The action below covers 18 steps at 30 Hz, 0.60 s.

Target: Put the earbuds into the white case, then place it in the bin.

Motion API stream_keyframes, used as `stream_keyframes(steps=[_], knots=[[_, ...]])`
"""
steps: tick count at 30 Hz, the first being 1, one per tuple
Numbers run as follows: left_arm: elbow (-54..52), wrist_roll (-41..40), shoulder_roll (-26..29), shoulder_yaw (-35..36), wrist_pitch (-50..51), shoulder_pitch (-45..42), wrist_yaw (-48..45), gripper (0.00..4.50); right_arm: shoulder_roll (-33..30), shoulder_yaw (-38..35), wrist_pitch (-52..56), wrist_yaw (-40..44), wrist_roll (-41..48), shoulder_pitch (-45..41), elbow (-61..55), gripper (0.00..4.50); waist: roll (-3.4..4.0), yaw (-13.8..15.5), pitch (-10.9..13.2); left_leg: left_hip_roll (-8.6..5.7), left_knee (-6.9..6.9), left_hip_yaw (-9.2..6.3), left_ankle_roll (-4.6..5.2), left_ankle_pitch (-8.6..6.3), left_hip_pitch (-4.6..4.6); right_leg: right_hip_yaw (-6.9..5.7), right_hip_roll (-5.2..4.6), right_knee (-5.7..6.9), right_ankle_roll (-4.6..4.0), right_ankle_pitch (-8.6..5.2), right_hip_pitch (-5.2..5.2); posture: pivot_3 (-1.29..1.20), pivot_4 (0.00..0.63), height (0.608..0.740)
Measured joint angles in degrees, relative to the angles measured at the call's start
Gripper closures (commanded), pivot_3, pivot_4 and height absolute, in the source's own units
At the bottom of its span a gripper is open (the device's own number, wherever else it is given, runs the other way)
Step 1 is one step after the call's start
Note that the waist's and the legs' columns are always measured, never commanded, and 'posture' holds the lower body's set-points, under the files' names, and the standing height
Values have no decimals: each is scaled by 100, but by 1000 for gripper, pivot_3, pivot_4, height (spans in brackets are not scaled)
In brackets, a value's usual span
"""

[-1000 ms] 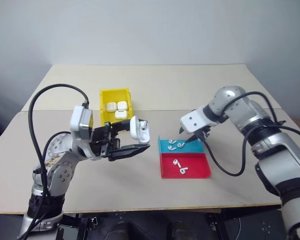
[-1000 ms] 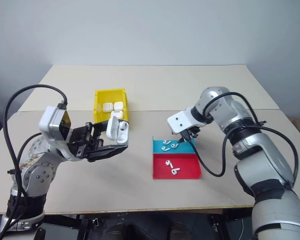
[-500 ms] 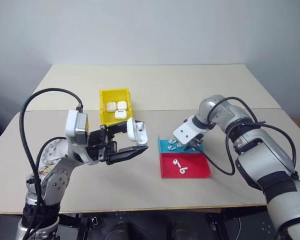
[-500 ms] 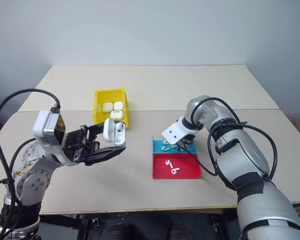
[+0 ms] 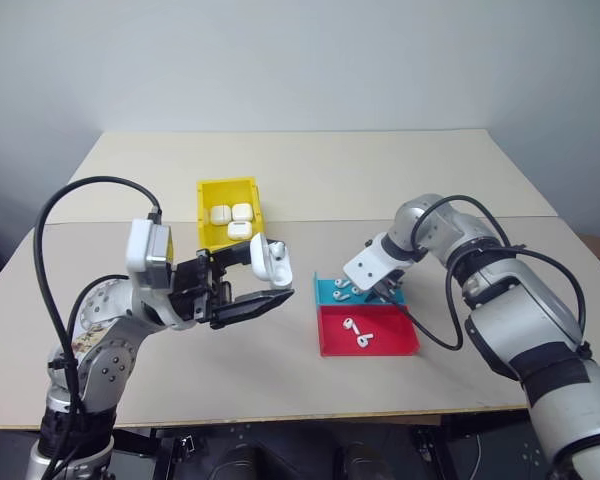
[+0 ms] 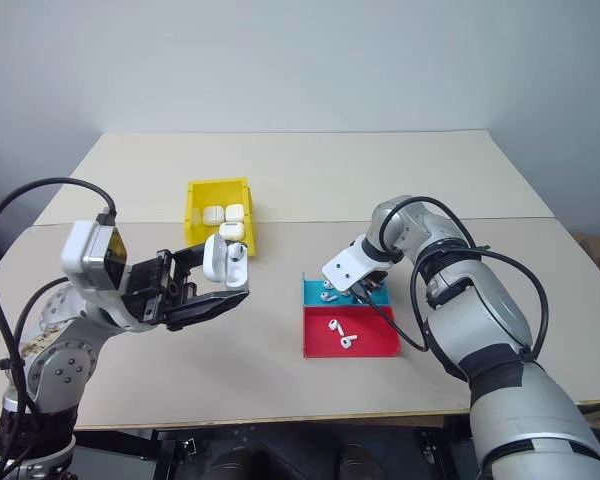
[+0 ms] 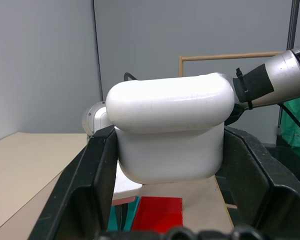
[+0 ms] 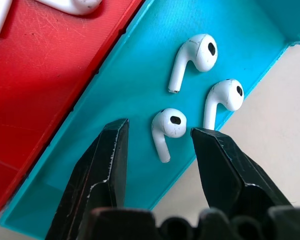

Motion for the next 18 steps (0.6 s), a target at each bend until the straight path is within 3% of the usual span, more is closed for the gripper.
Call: stream_keyframes(steps=[5, 13, 18], knots=[[-2, -6, 24, 0, -1, 11, 23, 1679, 68, -77, -2, 15, 0, 11, 57, 3853, 0, -7, 0, 1, -1, 1, 0, 0, 0, 1, 1, 0, -1, 0, -1, 0, 150, 740], [-2, -6, 31, 1, -5, 21, 23, 1679, 65, -178, 56, 3, 11, 54, 42, 3866, 0, -9, 0, 1, -1, 1, -1, 0, 1, 1, 2, 0, -1, 0, 0, 0, 150, 740], [39, -11, 31, -4, -5, -38, -83, 1679, -110, -812, 963, 388, 561, 175, -118, 3866, 2, 4, 2, 1, -1, 0, -5, 3, -11, 0, 2, -1, -2, 1, -8, 0, 150, 740]])
